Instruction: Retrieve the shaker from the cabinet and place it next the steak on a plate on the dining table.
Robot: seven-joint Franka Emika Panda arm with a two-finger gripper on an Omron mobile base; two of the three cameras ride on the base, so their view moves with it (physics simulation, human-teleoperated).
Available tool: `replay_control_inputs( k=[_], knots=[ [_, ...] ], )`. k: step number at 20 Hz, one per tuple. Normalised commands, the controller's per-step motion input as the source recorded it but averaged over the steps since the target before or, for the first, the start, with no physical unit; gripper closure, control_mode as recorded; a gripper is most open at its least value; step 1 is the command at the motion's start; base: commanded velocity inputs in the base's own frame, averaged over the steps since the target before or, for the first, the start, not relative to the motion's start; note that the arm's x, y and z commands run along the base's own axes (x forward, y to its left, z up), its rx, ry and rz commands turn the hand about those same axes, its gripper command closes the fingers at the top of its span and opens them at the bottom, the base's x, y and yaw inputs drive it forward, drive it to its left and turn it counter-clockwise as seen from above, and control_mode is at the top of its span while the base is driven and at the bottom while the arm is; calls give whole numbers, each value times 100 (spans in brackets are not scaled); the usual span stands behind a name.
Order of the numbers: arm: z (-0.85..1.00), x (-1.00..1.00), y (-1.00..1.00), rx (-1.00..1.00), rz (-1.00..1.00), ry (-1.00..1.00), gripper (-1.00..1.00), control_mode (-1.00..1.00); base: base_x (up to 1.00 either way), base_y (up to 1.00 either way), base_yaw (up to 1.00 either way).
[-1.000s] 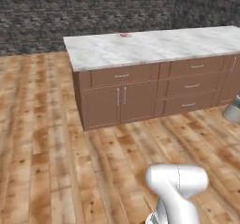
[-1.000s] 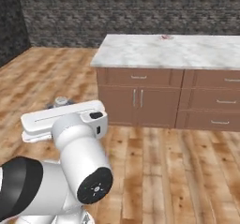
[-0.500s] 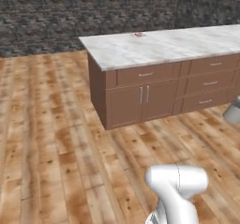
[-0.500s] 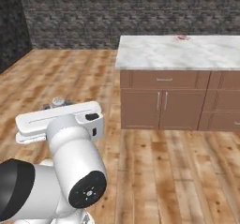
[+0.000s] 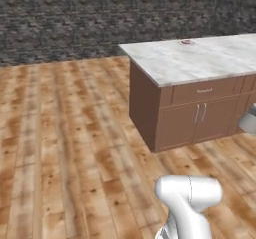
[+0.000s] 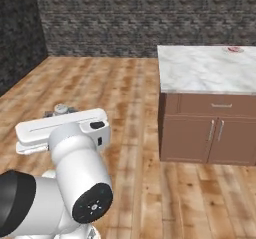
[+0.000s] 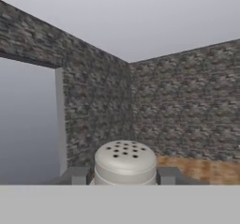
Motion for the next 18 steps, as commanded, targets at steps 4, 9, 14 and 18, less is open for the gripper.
replay_control_inputs(
  k=[4,9,14,18],
  knots=[
    [0,0,0,0,0,0,100,100,100,96,1],
    [0,0,0,0,0,0,100,100,100,15,10],
    [0,0,0,0,0,0,100,100,100,0,12],
    [0,0,0,0,0,0,100,100,100,0,11]
  ],
)
